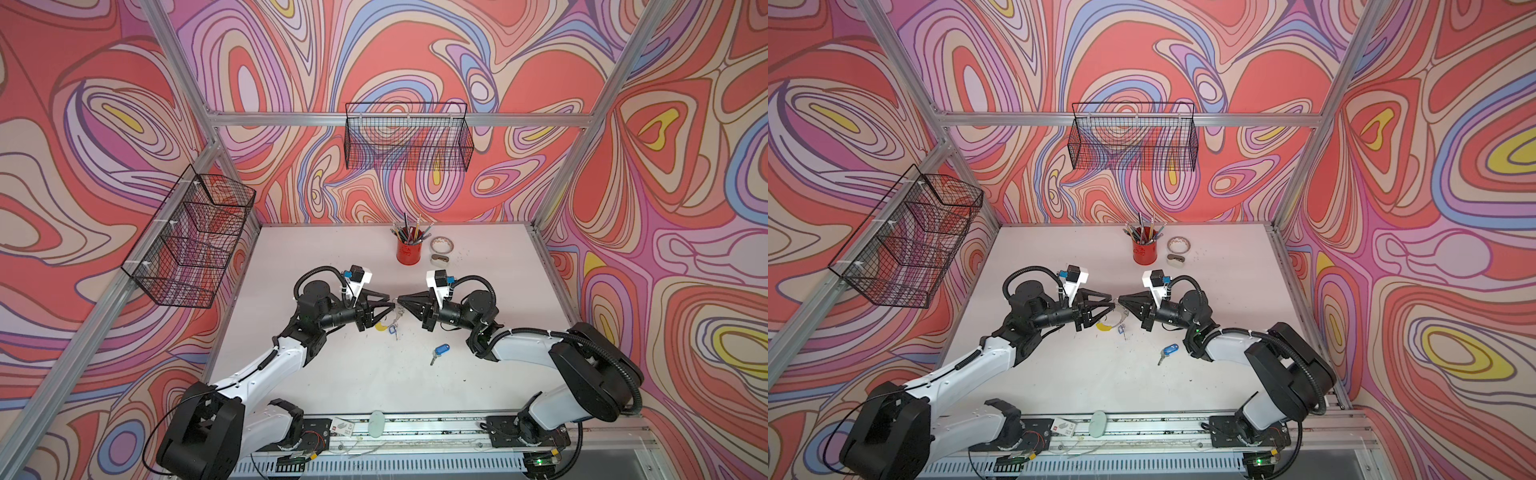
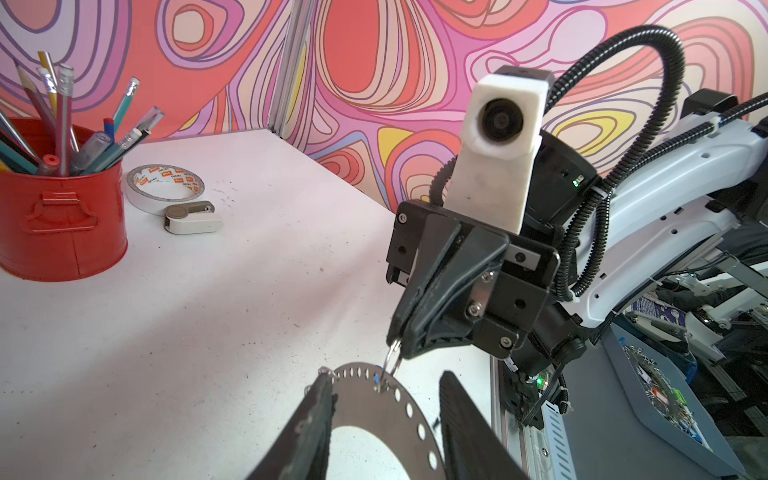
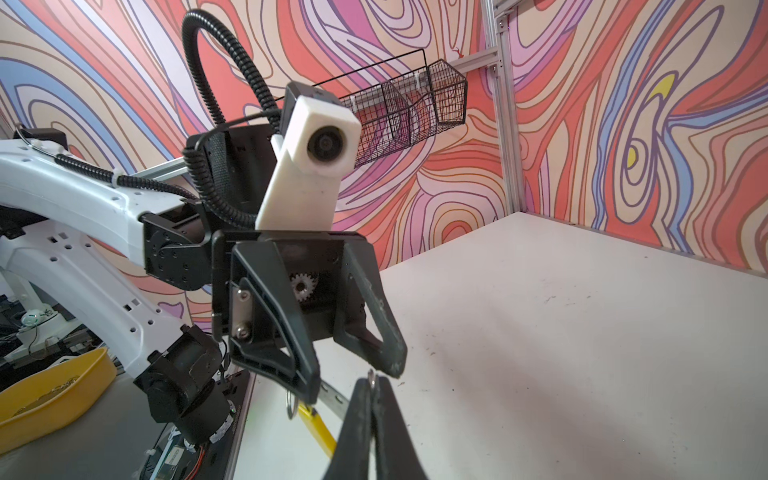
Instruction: Put the keys on the keyring
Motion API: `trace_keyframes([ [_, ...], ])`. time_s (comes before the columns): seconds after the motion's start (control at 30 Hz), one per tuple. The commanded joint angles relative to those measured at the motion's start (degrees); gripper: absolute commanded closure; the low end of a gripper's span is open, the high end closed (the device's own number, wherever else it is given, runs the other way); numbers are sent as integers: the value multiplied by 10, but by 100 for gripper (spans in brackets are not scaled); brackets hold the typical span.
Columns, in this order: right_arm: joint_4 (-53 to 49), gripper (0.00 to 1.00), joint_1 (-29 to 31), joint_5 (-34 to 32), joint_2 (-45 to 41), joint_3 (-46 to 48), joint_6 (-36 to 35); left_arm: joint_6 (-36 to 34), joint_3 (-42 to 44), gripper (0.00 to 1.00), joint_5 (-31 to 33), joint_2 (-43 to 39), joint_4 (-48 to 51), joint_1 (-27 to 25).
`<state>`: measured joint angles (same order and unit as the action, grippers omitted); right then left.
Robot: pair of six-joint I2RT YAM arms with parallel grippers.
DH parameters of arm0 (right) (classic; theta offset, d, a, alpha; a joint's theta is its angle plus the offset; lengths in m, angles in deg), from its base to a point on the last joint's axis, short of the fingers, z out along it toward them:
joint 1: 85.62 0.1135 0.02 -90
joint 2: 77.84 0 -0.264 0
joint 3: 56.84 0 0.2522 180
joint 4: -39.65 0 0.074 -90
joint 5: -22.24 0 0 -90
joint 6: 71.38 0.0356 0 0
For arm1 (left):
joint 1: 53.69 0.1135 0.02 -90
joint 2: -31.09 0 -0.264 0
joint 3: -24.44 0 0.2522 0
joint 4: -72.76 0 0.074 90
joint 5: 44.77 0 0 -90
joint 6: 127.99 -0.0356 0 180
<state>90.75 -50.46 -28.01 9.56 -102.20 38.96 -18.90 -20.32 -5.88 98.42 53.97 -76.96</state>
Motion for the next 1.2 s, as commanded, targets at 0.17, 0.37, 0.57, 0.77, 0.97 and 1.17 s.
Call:
trace_keyframes([
  [0.17, 36, 100, -6, 22, -10, -3, 15, 6, 4, 61, -3, 17, -49, -7],
  [0.37, 36, 100, -8, 26, -5, -3, 17, 78, 8, 59, -32, 17, -160, -7],
  [0.57, 43, 100, -9, 31, -5, -1, 23, 66, 25, 59, -15, -6, -138, 0],
  [0.77, 51, 100, -12, 42, -1, 0, 29, 65, 38, 60, -8, 0, -150, 3],
  [0.97, 71, 100, -13, 51, 8, -4, 47, 101, 29, 67, -46, 44, -207, 2],
  [1.17, 69, 100, -14, 55, 11, -5, 49, 109, 20, 74, -56, 64, -226, -3],
])
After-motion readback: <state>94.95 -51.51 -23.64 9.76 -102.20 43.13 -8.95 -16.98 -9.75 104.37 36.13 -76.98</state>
